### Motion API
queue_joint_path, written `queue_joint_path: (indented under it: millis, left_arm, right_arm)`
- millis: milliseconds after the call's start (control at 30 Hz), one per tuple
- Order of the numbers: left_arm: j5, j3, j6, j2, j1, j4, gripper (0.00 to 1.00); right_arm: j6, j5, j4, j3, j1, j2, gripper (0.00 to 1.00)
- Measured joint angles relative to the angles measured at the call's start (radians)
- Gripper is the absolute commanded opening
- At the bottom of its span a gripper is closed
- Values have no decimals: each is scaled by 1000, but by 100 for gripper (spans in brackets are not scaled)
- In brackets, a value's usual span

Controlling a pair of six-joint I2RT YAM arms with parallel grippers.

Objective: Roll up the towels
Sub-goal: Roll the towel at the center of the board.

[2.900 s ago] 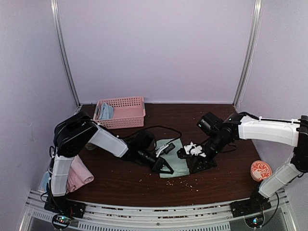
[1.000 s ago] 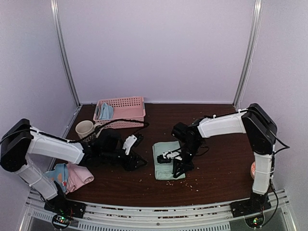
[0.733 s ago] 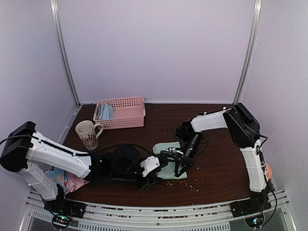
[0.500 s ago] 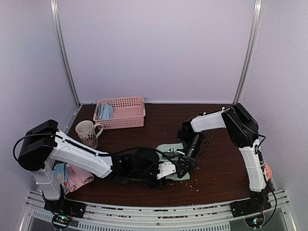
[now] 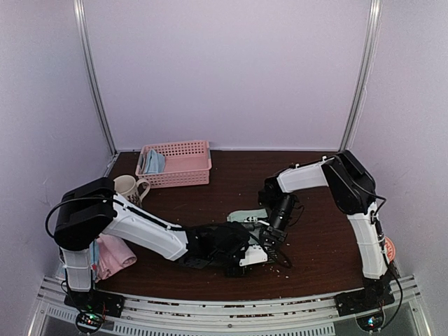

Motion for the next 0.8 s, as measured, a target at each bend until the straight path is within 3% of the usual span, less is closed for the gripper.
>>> queue_joint_path:
  millis: [100, 267, 533, 800]
  left_arm:
    - [5, 0, -5, 0, 0, -2, 0]
    - [37, 0, -23, -6, 0, -24, 0]
    - [82, 0, -65, -56, 0, -128, 0]
    - [145, 24, -90, -73, 11, -198, 0]
  right_arm:
    - [-16, -6, -12, 0, 0, -2, 38]
    - [-38, 2, -16, -16, -9, -87, 47]
    - [89, 60, 85, 42, -87, -163, 27]
    - [351, 269, 334, 24, -48, -123, 23]
